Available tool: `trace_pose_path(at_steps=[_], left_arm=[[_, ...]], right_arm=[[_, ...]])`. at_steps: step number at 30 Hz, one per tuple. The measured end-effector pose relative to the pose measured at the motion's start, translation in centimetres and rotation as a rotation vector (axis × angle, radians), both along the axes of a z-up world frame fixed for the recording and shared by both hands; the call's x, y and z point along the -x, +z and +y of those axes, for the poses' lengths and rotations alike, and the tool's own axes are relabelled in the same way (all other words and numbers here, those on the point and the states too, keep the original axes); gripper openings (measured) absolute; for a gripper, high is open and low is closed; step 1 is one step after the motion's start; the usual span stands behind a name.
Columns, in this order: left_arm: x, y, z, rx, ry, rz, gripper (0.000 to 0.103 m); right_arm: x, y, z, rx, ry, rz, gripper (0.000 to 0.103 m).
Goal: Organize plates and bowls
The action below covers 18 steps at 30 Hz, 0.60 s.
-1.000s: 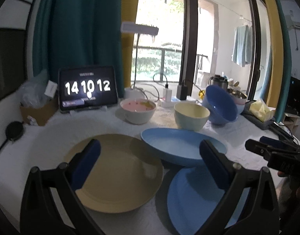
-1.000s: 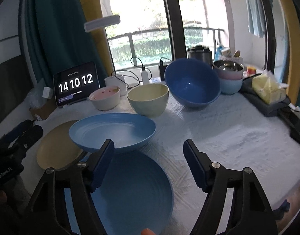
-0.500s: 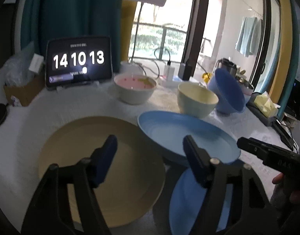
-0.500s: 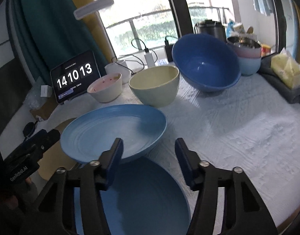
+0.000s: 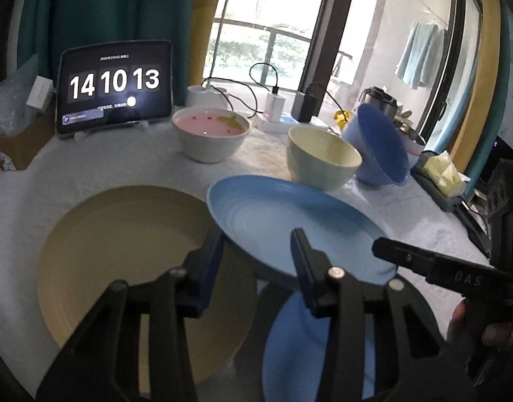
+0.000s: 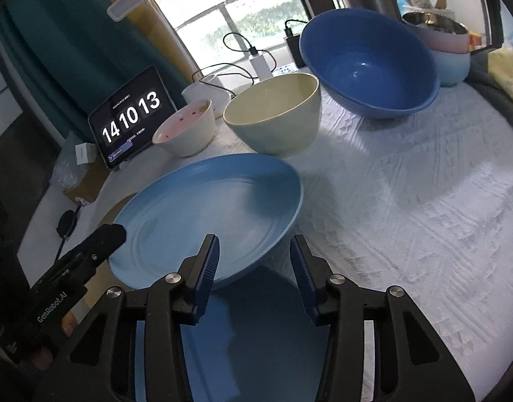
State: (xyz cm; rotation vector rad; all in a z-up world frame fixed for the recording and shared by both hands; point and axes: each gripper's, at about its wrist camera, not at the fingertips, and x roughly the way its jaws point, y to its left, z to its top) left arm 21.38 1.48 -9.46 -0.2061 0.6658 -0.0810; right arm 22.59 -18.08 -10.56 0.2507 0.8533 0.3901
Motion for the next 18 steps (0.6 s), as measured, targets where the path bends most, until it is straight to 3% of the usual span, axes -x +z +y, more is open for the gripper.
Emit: trace_pose_path(at_steps=[14,18], left_arm=[[2.1,0.6,-0.2,-0.01,-0.004,-0.028,0.041],[3.1,1.2,-0.8,-0.005,-0.045,-0.052,0.038]], right_arm=[[2.1,0.6,0.0,0.059,-0.01,-0.056,0.035],[3.3,1.4,0.3,0.067,0.007,-0.096,0.013]])
